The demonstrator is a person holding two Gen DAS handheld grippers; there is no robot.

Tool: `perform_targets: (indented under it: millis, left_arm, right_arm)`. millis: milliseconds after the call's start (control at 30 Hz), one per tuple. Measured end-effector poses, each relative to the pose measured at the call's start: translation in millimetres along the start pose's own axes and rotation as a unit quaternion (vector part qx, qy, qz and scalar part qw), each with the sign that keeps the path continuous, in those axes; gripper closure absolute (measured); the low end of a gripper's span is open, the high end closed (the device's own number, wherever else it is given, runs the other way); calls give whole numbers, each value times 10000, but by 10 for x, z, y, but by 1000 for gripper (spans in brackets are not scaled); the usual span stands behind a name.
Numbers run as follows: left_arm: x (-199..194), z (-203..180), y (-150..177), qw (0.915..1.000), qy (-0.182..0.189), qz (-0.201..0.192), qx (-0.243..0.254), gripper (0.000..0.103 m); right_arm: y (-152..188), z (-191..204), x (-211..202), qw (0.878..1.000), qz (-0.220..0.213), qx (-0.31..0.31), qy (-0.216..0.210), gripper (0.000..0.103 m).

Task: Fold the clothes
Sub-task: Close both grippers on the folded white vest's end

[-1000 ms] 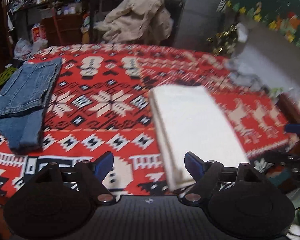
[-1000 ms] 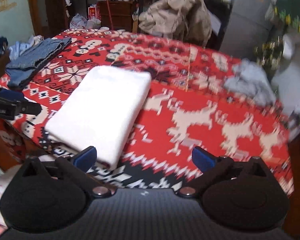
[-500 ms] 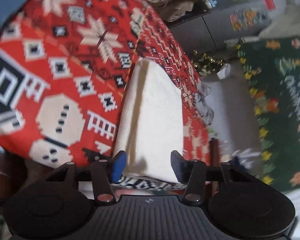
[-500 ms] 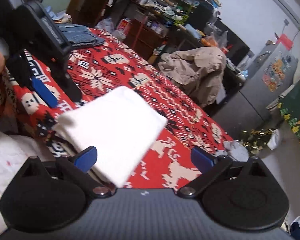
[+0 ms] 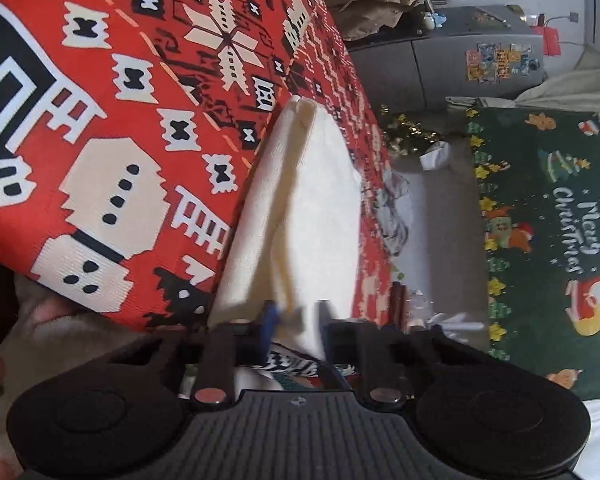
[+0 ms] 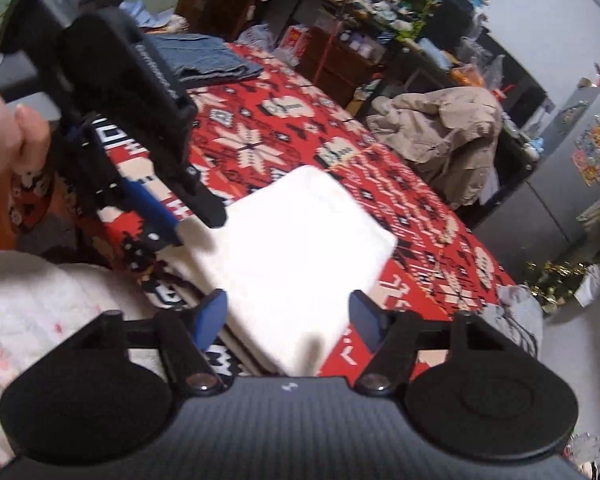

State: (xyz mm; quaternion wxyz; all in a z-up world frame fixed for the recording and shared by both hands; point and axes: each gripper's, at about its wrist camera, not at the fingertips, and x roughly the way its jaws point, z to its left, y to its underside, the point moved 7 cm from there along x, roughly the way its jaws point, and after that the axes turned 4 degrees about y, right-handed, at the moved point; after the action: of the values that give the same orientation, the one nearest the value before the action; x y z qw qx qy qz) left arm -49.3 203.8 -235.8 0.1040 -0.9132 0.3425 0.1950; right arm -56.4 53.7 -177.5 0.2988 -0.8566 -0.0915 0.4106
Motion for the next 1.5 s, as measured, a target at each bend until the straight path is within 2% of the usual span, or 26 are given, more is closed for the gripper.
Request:
perform_targets:
  millis: [100, 200, 300, 500, 800, 1500]
  left_arm:
    - [4, 6, 10, 9999, -128, -51, 79, 94]
    - [-46, -19, 20, 9998, -62, -99, 151, 94]
    - [-62, -35, 19, 9998, -10, -107, 154, 94]
    - [-56, 31, 10, 10000, -14, -70, 30, 94]
    - [-63, 92, 11, 9999, 40, -11, -113, 94]
    - [-84, 135, -7, 9997, 67, 19, -219, 94]
  right_arm:
    - [-26, 109, 34, 9995, -33, -248, -216, 48]
    - [-75, 251, 65, 9976, -128, -545, -407, 64]
    - [-129, 388, 94, 9948, -279, -795, -569, 68]
    - [-200, 610, 210, 9895, -505, -1282, -436, 89]
    - [-100, 588, 303, 9904, -389, -1275, -375, 95]
    - [345, 176, 200, 9942, 138, -1064, 77, 96]
